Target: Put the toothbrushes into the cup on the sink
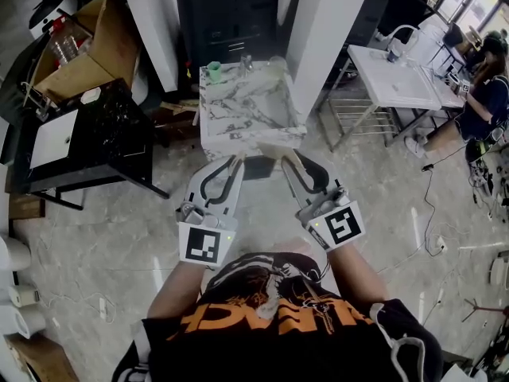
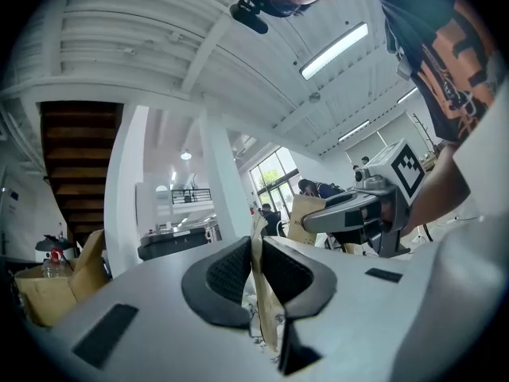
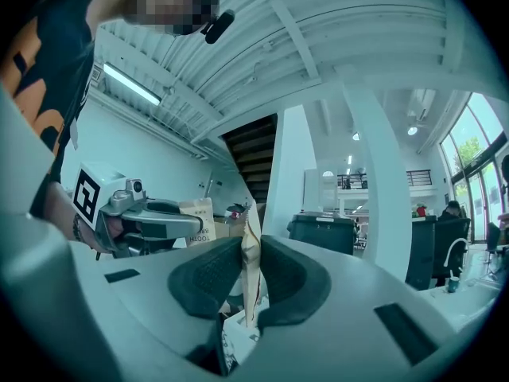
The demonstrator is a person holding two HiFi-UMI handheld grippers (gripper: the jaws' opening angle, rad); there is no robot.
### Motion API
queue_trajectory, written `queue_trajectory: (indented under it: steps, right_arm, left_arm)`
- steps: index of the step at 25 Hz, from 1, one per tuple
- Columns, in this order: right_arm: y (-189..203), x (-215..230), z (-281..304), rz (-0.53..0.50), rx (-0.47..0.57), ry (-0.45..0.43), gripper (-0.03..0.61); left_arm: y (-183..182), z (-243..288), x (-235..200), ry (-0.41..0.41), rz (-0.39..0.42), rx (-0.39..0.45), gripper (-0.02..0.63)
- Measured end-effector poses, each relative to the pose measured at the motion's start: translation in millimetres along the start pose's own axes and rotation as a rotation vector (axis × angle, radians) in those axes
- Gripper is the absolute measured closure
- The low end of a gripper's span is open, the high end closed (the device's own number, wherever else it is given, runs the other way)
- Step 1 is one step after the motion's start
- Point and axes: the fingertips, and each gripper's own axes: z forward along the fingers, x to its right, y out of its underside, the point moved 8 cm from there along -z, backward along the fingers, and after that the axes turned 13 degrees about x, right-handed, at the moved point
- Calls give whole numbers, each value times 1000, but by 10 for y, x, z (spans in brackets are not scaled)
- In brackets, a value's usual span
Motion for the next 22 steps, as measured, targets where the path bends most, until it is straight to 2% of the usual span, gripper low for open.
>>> queue_trajectory:
  steps: [4,8,16,22]
  right_arm:
    - [102,-47,32,5,-27,12,494]
    - [236,87,113,13,-42,16,494]
    - [676,825,568,74,-29,27,494]
    - [962,1460,1050,115,-1,-28,494]
  left_arm:
    - [120,-7,-92,8,-15,5,554]
    - [265,127,-183,16,-25,-14,554]
    - [677,780,-477,22,-29,-73,554]
    - [956,1432,-808,-19,-3,-101,554]
